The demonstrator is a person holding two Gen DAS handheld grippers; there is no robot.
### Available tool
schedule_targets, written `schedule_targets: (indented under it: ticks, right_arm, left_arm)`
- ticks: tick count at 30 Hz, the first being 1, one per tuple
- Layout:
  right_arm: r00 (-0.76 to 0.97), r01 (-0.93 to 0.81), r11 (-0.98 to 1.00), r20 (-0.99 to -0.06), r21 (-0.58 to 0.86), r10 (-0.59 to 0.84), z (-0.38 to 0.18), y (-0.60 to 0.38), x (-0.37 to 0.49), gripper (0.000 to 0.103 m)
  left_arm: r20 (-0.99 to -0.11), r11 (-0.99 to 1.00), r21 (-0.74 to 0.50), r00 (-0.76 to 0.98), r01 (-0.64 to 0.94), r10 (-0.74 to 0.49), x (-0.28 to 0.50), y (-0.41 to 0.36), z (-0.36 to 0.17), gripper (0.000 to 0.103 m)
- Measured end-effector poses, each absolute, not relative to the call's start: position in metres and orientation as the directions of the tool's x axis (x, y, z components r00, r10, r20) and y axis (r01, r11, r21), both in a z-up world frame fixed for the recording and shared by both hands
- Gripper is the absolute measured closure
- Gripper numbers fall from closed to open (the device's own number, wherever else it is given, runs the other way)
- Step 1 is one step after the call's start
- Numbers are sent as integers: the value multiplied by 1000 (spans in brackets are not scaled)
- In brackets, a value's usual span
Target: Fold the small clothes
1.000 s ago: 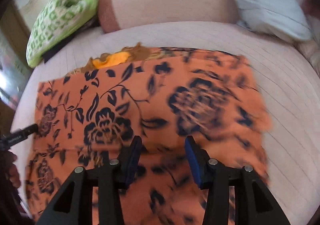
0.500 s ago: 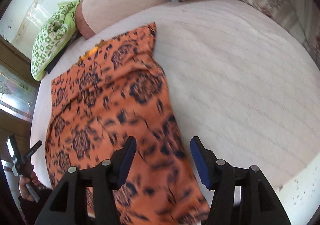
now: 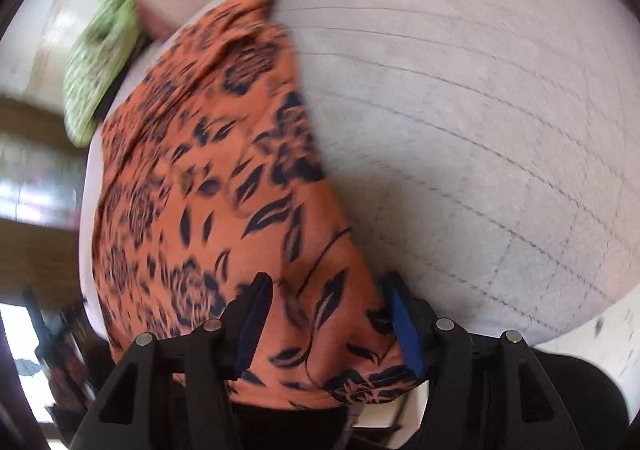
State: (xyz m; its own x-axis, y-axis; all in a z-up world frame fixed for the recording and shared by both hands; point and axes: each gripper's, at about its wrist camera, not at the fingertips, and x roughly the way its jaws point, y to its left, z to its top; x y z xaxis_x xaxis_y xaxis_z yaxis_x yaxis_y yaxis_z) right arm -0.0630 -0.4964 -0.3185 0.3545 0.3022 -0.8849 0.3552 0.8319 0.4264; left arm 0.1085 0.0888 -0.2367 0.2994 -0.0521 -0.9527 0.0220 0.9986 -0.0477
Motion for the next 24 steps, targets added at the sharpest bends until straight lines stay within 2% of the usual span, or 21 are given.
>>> schedule_targets:
  ticks: [1, 2, 4, 8, 10, 13, 18, 24]
  right_arm:
    - [340, 349, 833, -886, 430, 315, -320, -493, -64, 71]
    - [333, 342, 836, -887, 430, 320, -321, -491, -66, 77]
    - [345, 321, 838, -878, 442, 331, -321, -488, -71, 83]
    - [388, 293, 794, -826, 532, 410, -321, -489, -76, 84]
    - [394, 252, 799, -812, 546, 430, -320, -484, -76, 84]
    - [366, 289, 781, -818, 554, 444, -330, -489, -77, 82]
    - [377, 354, 660, -747, 662, 547, -346, -507, -79, 81]
    - [373, 356, 651, -741, 670, 559, -350, -512, -77, 81]
  left_arm:
    - [-954, 999, -37, 296, 19, -41, 105, 90, -238, 0]
    - [-956, 999, -22, 293, 23, -28, 102, 90, -238, 2]
    - [-957, 999, -14, 289, 33, -23, 100, 90, -238, 9]
    - [-964, 999, -26, 262, 43, -36, 94, 91, -239, 24]
    - [-968, 998, -23, 247, 55, -36, 87, 90, -240, 24]
    - [-976, 996, -16, 214, 91, -35, 78, 80, -247, 24]
    - [-989, 992, -3, 144, 125, -21, 58, 69, -269, 24]
    - [-989, 988, -66, 125, 139, -84, 42, 64, -285, 24]
